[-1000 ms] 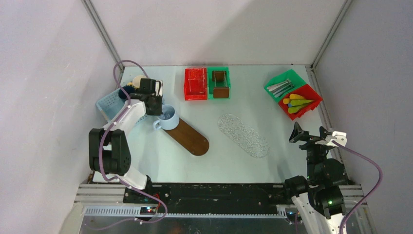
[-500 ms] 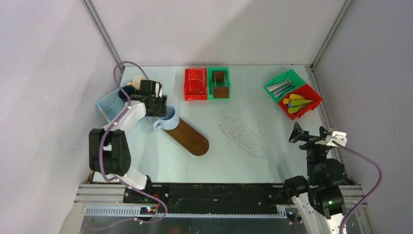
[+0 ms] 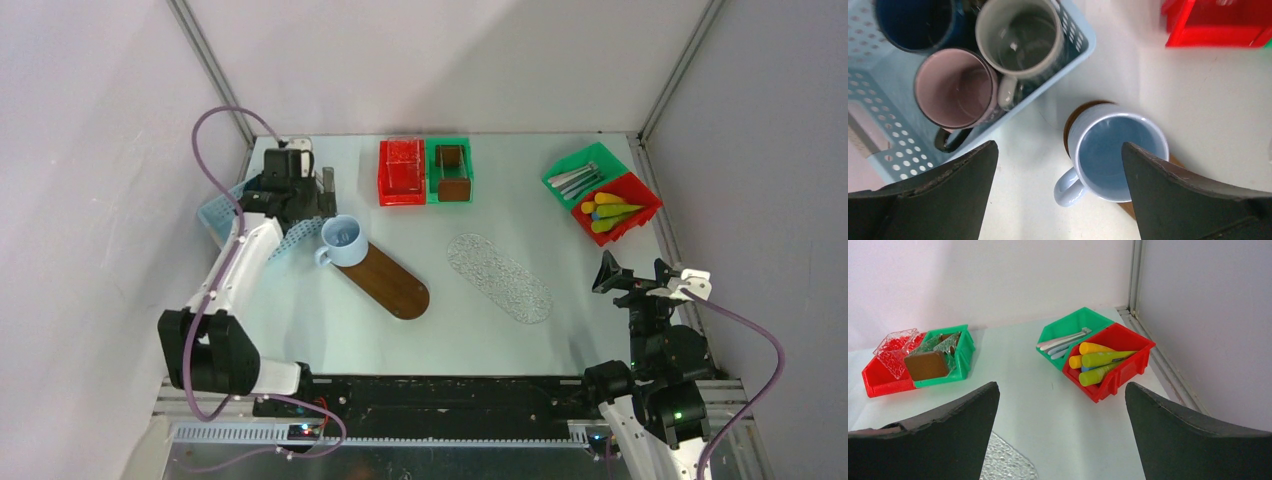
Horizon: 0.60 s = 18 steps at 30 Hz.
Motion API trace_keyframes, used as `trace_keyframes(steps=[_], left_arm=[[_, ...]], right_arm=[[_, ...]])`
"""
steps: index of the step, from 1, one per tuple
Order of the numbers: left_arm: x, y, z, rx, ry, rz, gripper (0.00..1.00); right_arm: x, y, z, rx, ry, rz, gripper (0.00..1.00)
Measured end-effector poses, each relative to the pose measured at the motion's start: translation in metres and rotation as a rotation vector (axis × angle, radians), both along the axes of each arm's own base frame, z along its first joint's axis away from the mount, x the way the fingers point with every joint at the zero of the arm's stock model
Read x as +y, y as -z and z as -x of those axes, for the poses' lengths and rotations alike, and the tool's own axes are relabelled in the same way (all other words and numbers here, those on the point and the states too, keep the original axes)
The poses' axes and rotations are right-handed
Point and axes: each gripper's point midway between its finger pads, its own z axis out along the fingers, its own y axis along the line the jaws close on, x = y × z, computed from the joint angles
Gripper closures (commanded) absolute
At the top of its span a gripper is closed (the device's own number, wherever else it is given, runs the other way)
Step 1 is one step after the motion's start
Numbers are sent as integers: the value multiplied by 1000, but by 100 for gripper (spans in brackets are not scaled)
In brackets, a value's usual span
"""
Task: Prepare toiletry sets of a toothbrush and toothpaste on the tray
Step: Place the cup on the tray, then pick up the toothpaste holder from the storage box.
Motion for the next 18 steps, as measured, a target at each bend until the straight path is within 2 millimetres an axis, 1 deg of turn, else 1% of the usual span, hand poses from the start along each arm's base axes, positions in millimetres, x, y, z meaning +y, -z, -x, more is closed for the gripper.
trace_keyframes(steps=[3,6,10,12,15,18], left_arm=[[0,-31,-7,-75,-36,16,0],[-5,-58,-15,-141,-59,39,0],[-21,-93,-27,-213,-62,86,0],[-34,-110,-38,-248,-57,116,1],[-50,-120,-53,-270,-52,148,0],[-68,-121,-73,-271,-46,171,0]], right_arm=[[1,0,0,0,-3,0,1],[1,0,0,0,-4,0,0],[1,0,0,0,-4,0,0],[1,0,0,1,-4,1,1],[1,1,0,1,-4,1,1],[1,0,0,1,-3,1,1]])
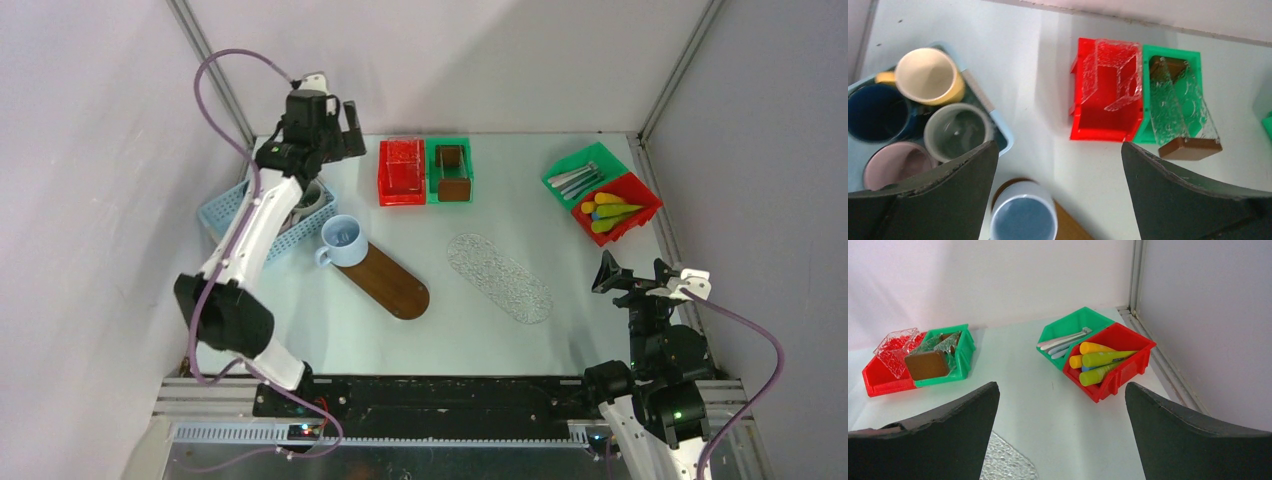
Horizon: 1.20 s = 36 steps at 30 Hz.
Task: Prepare toiletry sets of a toothbrush and toothpaste on the tray
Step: Pick up the toothpaste holder from the storage box.
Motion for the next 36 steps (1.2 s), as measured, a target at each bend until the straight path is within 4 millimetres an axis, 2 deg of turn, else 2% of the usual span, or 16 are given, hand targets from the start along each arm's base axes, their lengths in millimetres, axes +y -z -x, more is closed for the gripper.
trace_keyframes(steps=[4,8,15,21,29,36], left_arm=[[-27,11,-34,13,13,25,3],[-44,26,-62,29,7,37,11],[-58,47,-98,25,-9,61,41],[-68,83,-131,34,-11,63,50],[-76,136,-158,68,-13,54,54],[-84,174,-169,99,-16,78,69]], right_arm=[[0,0,0,0,2,0,1],[-1,0,0,0,4,0,1],[-2,0,0,2,9,1,1],[-1,6,-5,32,11,12,0],[0,15,-11,75,13,31,0],[-1,18,-13,91,16,38,0]])
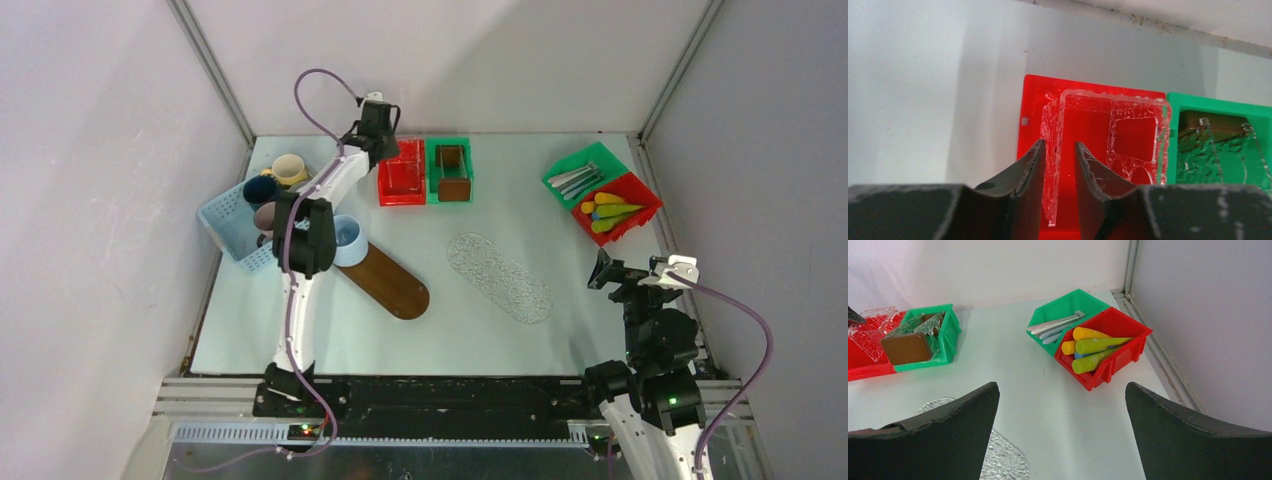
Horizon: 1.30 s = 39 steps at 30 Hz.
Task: Prepare toiletry sets of a toothbrush and toothpaste on the tray
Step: Pick up the toothpaste holder from the storage box.
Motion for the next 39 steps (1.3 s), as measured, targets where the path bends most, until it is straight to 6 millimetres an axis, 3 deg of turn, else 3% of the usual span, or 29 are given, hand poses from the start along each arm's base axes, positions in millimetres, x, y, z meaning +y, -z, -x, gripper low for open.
trace_keyframes(steps=[6,9,17,23,26,31,35,39], left_arm=[[-3,17,0,29,-1,19,82],[-2,17,0,30,-2,18,99],[0,15,1,35,2,38,100],[2,3,19,43,12,63,100],[4,-22,27,8,9,91,100],[1,-86,39,-101,37,171,100],[-3,-137,57,-181,91,239,100],[-7,-168,85,-209,163,303,100]], right_arm=[[0,0,0,0,0,0,0],[0,0,0,1,0,1,0],[-1,0,0,0,3,3,0],[7,4,-4,22,-36,9,0],[14,8,-8,45,-73,9,0],[28,6,-13,79,-141,-4,0],[43,-13,-17,89,-218,-14,0],[63,-32,-24,103,-324,-13,0]])
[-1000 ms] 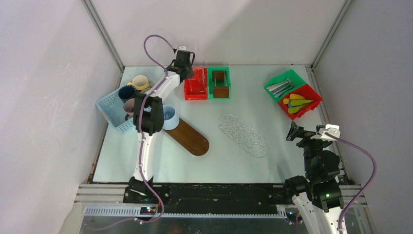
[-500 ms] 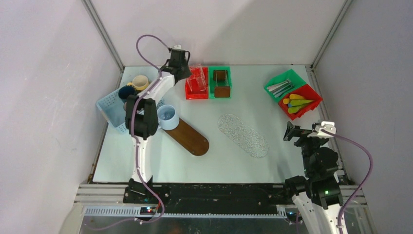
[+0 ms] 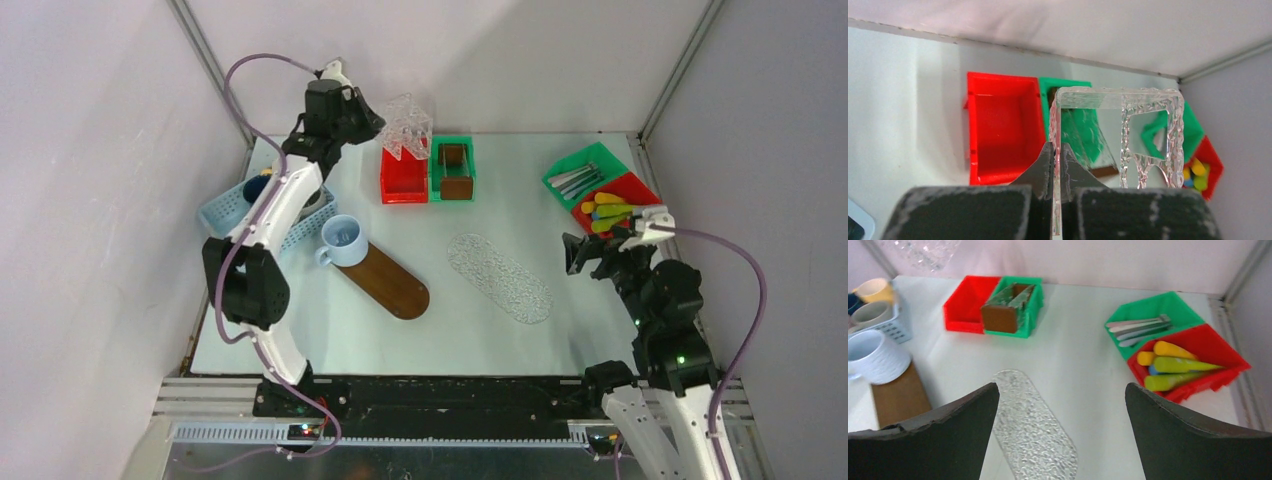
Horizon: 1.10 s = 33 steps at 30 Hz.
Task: Prepare toiletry sets of a toothbrush and toothpaste on the tray
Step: Pick up the toothpaste holder from the storage box.
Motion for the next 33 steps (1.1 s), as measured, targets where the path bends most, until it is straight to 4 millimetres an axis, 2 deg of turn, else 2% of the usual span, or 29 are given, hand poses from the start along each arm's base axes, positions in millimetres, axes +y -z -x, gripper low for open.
trace_keyframes(steps=[3,9,15,20,25,33], left_arm=[[-6,-12,24,-3,71,39,100],[-18,-11,81,46,204,108,100],[-25,0,138,106,305,173,100],[-30,5,171,134,370,213,100],[-34,9,201,143,433,246,100],[-42,21,230,184,487,318,100]], right_arm=[[20,-3,-8,35,-103,9,0],[61,7,-26,99,-303,47,0],[108,-10,-42,52,-466,90,4],[151,-36,-46,-27,-598,130,10],[187,-49,-47,-61,-713,151,19],[236,-39,-42,-30,-857,177,35]])
